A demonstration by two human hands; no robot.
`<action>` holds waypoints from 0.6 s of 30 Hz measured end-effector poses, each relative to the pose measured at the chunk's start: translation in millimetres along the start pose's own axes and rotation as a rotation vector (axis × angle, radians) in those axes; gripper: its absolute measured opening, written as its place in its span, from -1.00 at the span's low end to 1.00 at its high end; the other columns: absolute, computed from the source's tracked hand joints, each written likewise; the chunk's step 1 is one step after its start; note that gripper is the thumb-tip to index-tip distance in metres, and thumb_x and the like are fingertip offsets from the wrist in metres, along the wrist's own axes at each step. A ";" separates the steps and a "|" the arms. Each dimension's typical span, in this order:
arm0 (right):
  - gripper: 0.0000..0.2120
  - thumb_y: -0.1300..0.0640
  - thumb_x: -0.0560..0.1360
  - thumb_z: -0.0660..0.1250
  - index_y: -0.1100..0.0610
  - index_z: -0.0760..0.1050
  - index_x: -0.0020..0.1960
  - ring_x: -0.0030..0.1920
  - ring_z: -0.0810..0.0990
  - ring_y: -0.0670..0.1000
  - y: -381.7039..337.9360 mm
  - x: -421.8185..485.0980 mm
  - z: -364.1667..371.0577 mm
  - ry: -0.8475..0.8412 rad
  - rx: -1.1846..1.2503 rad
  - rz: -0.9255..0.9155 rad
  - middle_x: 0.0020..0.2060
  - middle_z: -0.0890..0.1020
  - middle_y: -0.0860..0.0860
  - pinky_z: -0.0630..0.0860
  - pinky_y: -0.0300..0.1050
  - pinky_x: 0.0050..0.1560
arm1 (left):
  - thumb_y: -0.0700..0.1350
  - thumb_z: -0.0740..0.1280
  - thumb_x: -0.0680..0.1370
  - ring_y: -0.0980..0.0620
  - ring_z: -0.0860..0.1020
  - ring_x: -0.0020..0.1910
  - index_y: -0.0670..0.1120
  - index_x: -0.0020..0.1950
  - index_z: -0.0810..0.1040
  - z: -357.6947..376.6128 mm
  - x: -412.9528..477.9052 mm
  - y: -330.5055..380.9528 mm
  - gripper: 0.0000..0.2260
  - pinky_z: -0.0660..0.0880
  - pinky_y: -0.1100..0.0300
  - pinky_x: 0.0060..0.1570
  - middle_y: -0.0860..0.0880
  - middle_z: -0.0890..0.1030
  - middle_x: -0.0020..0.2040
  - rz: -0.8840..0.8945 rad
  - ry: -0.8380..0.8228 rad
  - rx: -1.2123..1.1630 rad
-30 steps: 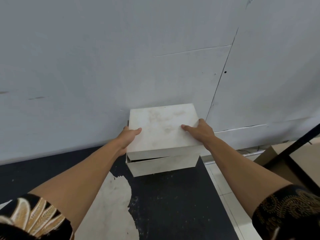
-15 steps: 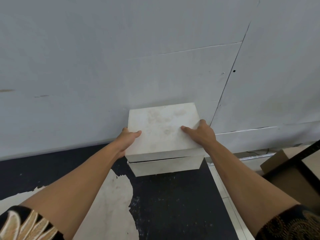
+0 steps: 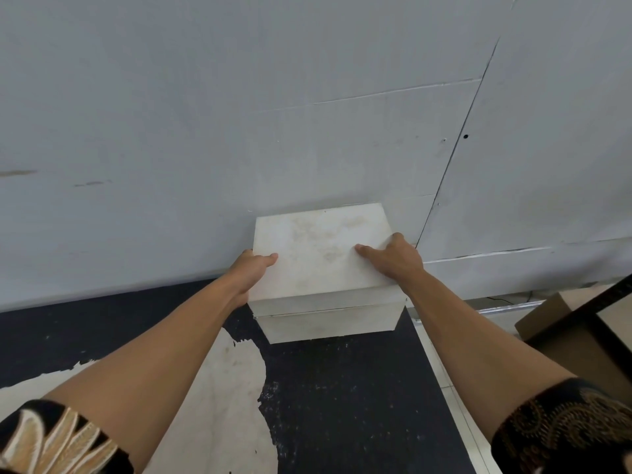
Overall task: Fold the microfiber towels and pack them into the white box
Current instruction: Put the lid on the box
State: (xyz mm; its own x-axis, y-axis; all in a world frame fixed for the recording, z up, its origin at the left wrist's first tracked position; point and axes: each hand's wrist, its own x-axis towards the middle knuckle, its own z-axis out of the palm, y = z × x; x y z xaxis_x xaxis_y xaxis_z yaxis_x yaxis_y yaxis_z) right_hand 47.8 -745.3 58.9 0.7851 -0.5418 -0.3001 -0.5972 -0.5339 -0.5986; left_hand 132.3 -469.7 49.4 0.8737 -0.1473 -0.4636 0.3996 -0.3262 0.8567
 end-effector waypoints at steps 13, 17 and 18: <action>-0.11 -0.46 0.32 0.32 0.20 0.30 0.35 0.26 0.46 0.24 1.4 3.1 2.8 0.001 -0.026 0.019 0.23 0.48 0.17 0.46 0.15 0.24 | -0.07 0.34 0.59 -0.12 0.57 0.19 -0.15 0.38 0.43 0.7 -3.1 1.0 -0.61 0.50 -0.10 0.23 -0.10 0.58 0.25 -0.009 0.002 -0.001; -0.11 -0.49 0.33 0.29 0.20 0.33 0.34 0.29 0.39 0.25 11.1 0.2 11.9 0.062 -0.062 0.003 0.25 0.43 0.19 0.39 0.13 0.30 | -0.11 0.33 0.60 -0.08 0.63 0.06 -0.16 0.30 0.50 3.6 -8.1 0.0 -0.70 0.57 0.08 -0.09 -0.10 0.64 0.15 -0.019 -0.006 -0.022; -0.11 -0.49 0.33 0.29 0.20 0.33 0.34 0.29 0.39 0.25 11.0 0.6 12.5 0.065 -0.062 0.010 0.25 0.43 0.19 0.39 0.13 0.30 | -0.10 0.33 0.60 -0.07 0.63 0.05 -0.15 0.30 0.50 4.2 -8.3 1.0 -0.71 0.56 0.11 -0.13 -0.09 0.64 0.15 -0.019 -0.002 -0.015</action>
State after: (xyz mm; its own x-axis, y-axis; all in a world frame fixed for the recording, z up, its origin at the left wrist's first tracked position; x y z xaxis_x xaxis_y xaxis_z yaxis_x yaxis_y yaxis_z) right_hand 43.8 -743.4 42.9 0.7681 -0.5873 -0.2552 -0.6153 -0.5667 -0.5480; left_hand 124.2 -472.7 53.1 0.8654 -0.1434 -0.4802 0.4199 -0.3154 0.8510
